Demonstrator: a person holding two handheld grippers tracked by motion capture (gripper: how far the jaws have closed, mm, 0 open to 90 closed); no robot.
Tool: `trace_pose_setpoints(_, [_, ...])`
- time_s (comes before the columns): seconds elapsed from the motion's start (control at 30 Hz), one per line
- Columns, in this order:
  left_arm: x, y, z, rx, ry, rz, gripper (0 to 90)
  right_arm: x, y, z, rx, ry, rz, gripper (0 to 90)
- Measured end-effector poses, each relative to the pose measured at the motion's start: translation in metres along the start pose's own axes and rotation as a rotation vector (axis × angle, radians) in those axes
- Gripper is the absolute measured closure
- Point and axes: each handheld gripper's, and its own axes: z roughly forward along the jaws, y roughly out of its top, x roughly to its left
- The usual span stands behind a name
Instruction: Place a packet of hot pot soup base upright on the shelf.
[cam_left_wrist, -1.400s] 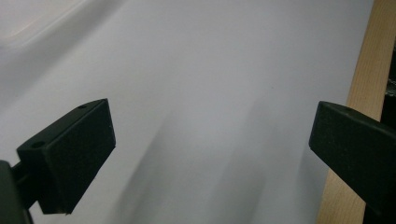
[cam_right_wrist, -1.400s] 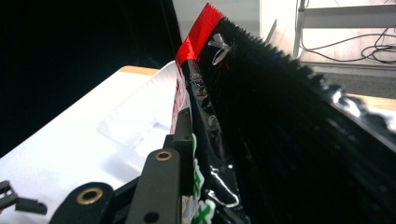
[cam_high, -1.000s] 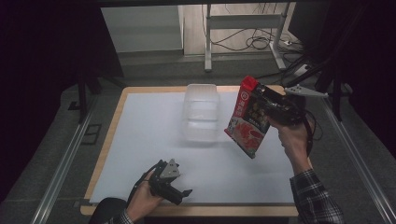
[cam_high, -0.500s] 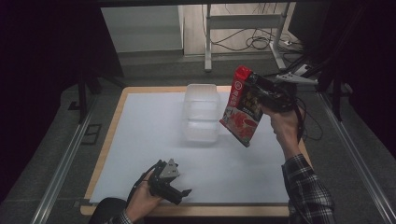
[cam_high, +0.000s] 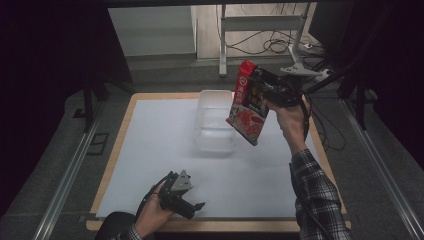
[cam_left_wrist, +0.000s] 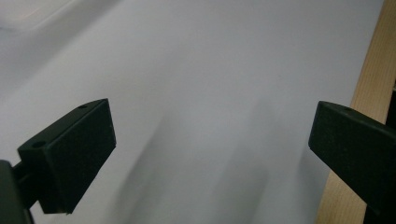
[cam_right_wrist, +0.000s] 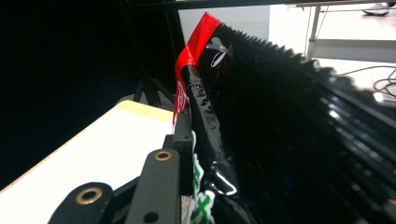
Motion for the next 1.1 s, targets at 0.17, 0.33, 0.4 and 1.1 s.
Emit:
trace_pose_setpoints(0.17, [0.0,0.0,0.0,0.003,0.001,0.002,0.4,0.009,0.003,0.021,0.002,0.026,-0.013,71.4])
trace_pose_setpoints(0.33, [0.001,-0.001,0.0,0.007,0.001,0.004,0.4,0.017,0.003,0.036,0.001,0.048,-0.011,71.4])
trace_pose_setpoints(0.4, [0.002,-0.001,0.0,0.008,0.001,0.005,0.4,0.021,0.002,0.045,0.006,0.058,-0.015,71.4])
trace_pose_setpoints(1.1, [0.001,-0.001,0.003,0.02,-0.009,0.002,0.4,0.051,-0.017,0.087,0.039,0.105,-0.062,70.7])
